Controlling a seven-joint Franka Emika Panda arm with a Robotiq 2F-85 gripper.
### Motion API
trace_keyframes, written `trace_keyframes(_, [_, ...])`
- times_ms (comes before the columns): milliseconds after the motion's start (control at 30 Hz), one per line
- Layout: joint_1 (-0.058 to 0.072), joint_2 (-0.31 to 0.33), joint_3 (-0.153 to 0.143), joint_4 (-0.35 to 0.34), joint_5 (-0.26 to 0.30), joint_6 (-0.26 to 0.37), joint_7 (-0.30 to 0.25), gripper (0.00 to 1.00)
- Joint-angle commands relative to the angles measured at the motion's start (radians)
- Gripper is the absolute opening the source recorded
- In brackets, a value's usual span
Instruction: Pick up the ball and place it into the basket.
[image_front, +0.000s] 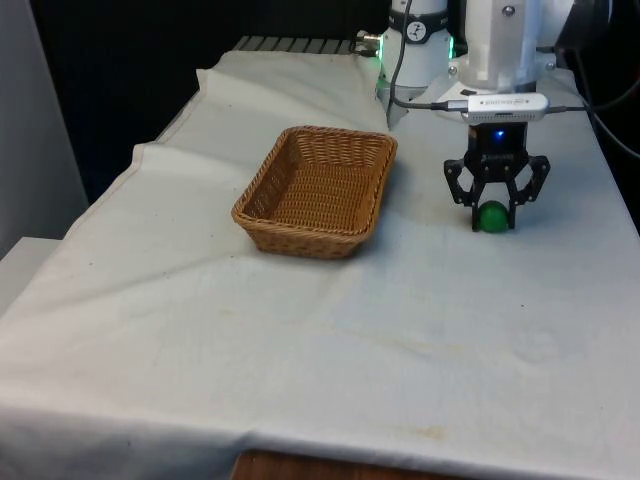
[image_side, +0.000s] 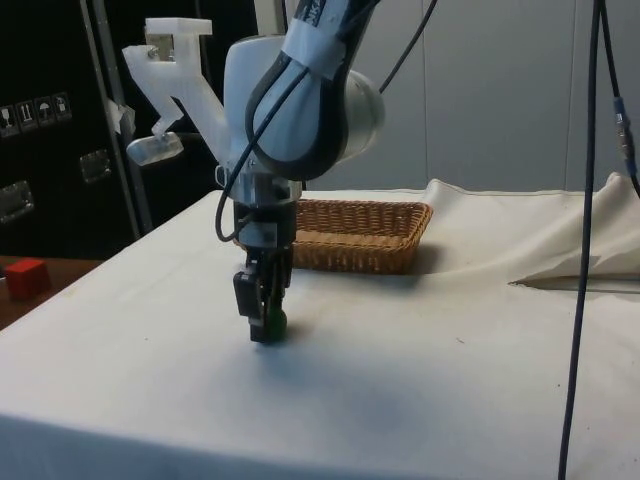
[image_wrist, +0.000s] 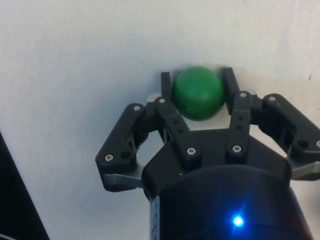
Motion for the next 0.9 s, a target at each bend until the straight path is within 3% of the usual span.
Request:
trace_keyframes(0, [-0.001, 0.005, 0.001, 0.005, 0.001, -0.001, 0.000, 0.01])
trace_keyframes(133, [0.005, -0.022, -0.008, -0.006, -0.008, -0.013, 0.006, 0.01])
trace_keyframes(167, [0.000, -0.003, 0.000, 0.002, 0.000, 0.000, 0.000, 0.01])
trace_keyframes(200, [0.008, -0.039, -0.012, -0.013, -0.011, -0.020, 0.008, 0.01])
trace_keyframes(300, [0.010, -0.064, -0.016, -0.024, -0.016, -0.031, 0.010, 0.01])
trace_keyframes(433, [0.010, -0.100, -0.019, -0.038, -0.023, -0.046, 0.013, 0.01])
trace_keyframes(467, [0.000, -0.093, -0.004, -0.032, -0.005, -0.039, -0.001, 0.01])
trace_keyframes(500, [0.010, -0.111, -0.019, -0.042, -0.025, -0.051, 0.014, 0.01])
trace_keyframes(800, [0.006, -0.189, -0.028, -0.063, -0.043, -0.096, 0.016, 0.01])
trace_keyframes(833, [0.000, -0.184, -0.018, -0.056, -0.026, -0.093, 0.003, 0.01])
trace_keyframes(867, [0.006, -0.205, -0.031, -0.066, -0.047, -0.106, 0.016, 0.01])
